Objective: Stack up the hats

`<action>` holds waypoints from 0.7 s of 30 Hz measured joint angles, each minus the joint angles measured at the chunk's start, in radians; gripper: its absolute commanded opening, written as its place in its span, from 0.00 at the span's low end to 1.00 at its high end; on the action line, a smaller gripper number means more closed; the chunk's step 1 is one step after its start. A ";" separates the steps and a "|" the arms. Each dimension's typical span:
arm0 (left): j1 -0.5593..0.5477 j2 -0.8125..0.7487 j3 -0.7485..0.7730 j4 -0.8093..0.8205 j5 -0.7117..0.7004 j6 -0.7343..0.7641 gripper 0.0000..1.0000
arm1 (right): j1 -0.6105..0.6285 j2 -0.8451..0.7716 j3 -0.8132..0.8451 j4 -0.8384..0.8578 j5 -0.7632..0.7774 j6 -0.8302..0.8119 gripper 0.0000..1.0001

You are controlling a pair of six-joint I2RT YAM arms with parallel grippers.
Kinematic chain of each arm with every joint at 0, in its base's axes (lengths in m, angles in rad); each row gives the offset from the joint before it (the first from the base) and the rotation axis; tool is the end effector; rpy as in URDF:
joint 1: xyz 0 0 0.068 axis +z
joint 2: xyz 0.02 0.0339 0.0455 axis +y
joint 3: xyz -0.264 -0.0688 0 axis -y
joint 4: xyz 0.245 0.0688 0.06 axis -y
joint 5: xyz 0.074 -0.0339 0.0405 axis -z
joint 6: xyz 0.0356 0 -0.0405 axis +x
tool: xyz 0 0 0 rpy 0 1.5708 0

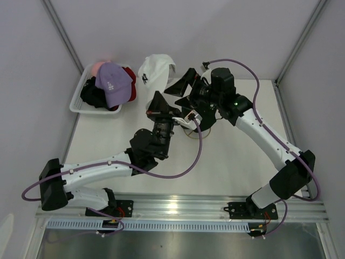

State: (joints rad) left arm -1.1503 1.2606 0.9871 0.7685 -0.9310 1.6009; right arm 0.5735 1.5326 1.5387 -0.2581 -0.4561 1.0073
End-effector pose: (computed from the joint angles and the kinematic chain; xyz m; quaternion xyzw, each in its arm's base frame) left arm 0.1385 -0.2397 0.4017 0.3744 0.4670 0.3956 0.6966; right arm 0.2915 0.2070 0.4124 0.0304 0.7817 0.5498 0.2929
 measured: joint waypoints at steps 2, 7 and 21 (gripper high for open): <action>-0.012 0.009 0.000 0.006 0.002 0.004 0.01 | 0.005 0.000 -0.007 0.020 0.012 0.025 0.98; -0.032 0.009 0.000 -0.061 0.002 -0.046 0.01 | 0.005 -0.016 -0.066 0.136 0.065 0.081 0.98; -0.033 -0.014 0.000 -0.190 0.001 -0.169 0.01 | -0.045 -0.288 -0.126 0.113 0.203 0.032 0.99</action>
State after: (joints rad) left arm -1.1835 1.2465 0.9871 0.5785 -0.9302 1.4319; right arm 0.5285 1.2442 1.4124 -0.1448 -0.2527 1.0393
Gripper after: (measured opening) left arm 0.033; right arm 0.992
